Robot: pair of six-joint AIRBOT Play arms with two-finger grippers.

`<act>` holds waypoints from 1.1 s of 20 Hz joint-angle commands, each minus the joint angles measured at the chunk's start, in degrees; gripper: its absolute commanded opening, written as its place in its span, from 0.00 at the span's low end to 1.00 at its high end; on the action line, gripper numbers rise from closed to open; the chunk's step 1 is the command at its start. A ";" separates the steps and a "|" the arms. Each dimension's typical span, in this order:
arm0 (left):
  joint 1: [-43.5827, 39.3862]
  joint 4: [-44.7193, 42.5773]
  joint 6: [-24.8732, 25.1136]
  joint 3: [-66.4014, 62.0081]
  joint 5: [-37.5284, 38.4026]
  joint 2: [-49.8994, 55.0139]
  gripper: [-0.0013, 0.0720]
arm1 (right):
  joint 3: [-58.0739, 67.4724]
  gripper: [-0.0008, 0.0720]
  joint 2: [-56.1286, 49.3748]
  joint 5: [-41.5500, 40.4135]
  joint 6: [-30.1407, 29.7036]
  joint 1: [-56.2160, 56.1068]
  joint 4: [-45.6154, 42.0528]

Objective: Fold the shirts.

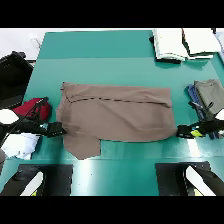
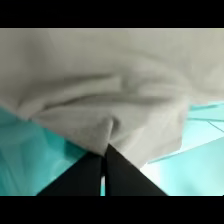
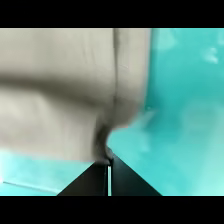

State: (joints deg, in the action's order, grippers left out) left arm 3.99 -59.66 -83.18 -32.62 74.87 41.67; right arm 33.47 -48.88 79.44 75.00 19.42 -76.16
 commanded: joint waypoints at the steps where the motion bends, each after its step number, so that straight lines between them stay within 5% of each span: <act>1: 0.04 -1.92 -4.07 -0.37 10.05 -7.80 0.05 | 4.72 0.02 5.55 10.21 1.22 -0.52 -5.20; 4: 0.04 0.55 -4.92 -2.21 14.08 -9.70 0.05 | 6.95 0.02 7.89 11.82 1.92 -0.55 -4.87; 7: 0.04 0.44 -3.23 -6.47 8.09 -6.32 0.05 | 10.51 0.02 3.72 10.38 2.12 -0.55 -4.37; 17: 0.04 -1.60 4.20 -34.25 -7.06 32.50 0.05 | 36.98 0.02 -26.82 1.29 4.59 -11.23 -2.86; 22: 0.04 -1.44 4.17 -41.27 -14.08 40.59 0.07 | 46.80 0.03 -37.24 0.02 4.74 -10.14 3.54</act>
State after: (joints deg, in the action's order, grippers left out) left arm 3.97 -61.08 -79.37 -69.73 65.65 77.45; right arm 74.91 -80.47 80.86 79.40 9.06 -76.82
